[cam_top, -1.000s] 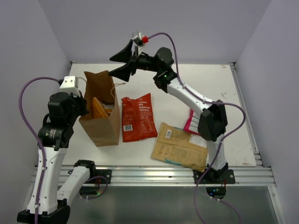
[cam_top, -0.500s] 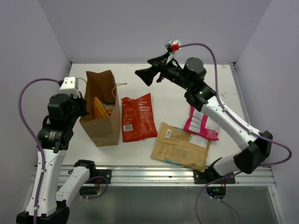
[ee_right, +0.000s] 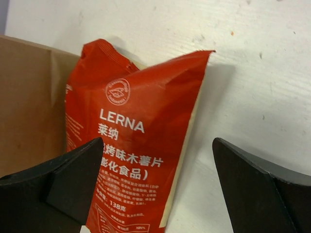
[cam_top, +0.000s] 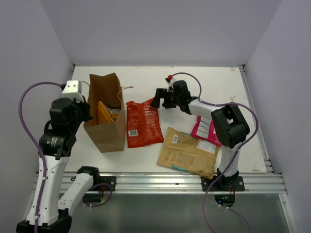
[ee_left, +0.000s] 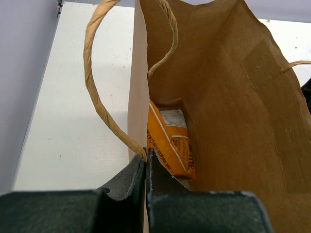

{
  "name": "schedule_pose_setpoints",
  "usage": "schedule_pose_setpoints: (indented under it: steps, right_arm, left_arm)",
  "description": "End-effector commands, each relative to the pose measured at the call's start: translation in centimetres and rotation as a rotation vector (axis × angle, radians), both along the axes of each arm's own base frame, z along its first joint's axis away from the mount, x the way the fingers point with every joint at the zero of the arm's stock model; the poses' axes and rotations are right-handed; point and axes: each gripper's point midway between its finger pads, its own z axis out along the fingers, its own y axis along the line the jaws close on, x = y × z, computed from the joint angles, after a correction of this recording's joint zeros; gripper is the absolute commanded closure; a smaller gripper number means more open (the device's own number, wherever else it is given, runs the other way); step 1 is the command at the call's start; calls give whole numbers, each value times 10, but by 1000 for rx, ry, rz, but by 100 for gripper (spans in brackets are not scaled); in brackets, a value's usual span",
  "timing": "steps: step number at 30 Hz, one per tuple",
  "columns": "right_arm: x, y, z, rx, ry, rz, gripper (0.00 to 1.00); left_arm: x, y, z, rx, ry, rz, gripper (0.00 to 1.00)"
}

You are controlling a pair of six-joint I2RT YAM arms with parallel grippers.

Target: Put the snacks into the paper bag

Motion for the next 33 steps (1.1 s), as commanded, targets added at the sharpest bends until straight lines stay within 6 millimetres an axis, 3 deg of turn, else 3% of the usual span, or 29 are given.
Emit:
schedule_pose_setpoints:
  steps: [1, 10, 13, 14, 17, 18, 20, 23, 24, 26, 27, 29, 30, 31, 33]
  right_arm:
    - [6, 23, 18, 111, -45, 52, 1]
    - [4, 35, -21, 148, 27, 96, 2]
    - [2, 40, -25, 155, 40, 127, 10]
    - [1, 40, -28, 159, 47, 136, 31]
    - [-1, 48, -21, 201, 45, 177, 71]
    - [0, 49, -19, 207, 48, 177, 97]
    - [-2, 53, -9, 228, 45, 194, 100]
    - [-1, 52, 32, 233, -41, 228, 100]
    - [5, 49, 62, 216, -111, 206, 100]
    - [10, 39, 102, 138, -196, 211, 100]
    - [13, 28, 112, 74, -211, 164, 100]
    - [19, 15, 191, 33, -389, 126, 100]
    - [18, 6, 208, -5, -413, 107, 100]
    - [24, -2, 261, 4, -516, 48, 100]
    - [22, -9, 304, 3, -593, 7, 100]
  left_arm:
    - [1, 0, -3, 23, 9, -12, 100]
    - [2, 1, -4, 27, 18, -4, 100]
    - [2, 2, -4, 29, 17, 1, 100]
    - [3, 2, -4, 30, 17, 2, 100]
    - [3, 1, -3, 29, 14, -3, 100]
    - [3, 1, -3, 27, 12, -6, 100]
    - [3, 0, -4, 26, 14, -13, 100]
    - [1, -1, -2, 27, 5, -21, 100]
    - [1, -2, -3, 27, 7, -22, 100]
    - [1, -2, -3, 26, 5, -23, 100]
    - [0, -2, -1, 26, -1, -23, 100]
    - [0, -2, -1, 24, -4, -23, 100]
    - [-1, -1, -1, 24, -7, -21, 100]
    - [-1, -2, -1, 24, -9, -23, 100]
    - [-2, -2, 0, 24, -15, -25, 100]
